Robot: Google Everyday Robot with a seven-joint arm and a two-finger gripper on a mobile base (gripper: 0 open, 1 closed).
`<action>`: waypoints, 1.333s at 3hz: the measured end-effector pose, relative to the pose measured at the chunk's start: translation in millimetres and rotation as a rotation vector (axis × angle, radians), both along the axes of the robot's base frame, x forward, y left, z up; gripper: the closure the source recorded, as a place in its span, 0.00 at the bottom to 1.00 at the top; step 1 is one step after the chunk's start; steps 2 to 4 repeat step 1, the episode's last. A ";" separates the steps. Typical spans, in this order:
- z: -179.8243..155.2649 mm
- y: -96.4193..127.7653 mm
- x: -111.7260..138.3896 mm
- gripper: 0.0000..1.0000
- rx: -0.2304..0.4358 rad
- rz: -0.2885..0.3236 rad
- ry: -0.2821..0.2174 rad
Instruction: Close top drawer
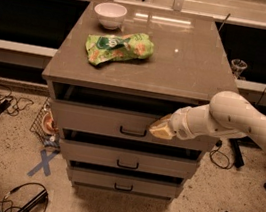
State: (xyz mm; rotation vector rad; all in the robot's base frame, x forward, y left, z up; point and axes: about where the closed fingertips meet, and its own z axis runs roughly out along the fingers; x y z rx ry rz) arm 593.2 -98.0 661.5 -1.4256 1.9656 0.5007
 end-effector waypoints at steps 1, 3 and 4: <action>0.0 0.1 0.0 1.00 0.000 0.000 0.000; 0.0 0.1 0.0 1.00 0.000 0.000 0.000; 0.0 0.1 0.0 1.00 0.000 0.000 0.000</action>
Offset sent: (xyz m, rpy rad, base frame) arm 0.0000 0.0000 0.0000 0.0000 0.0000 0.0000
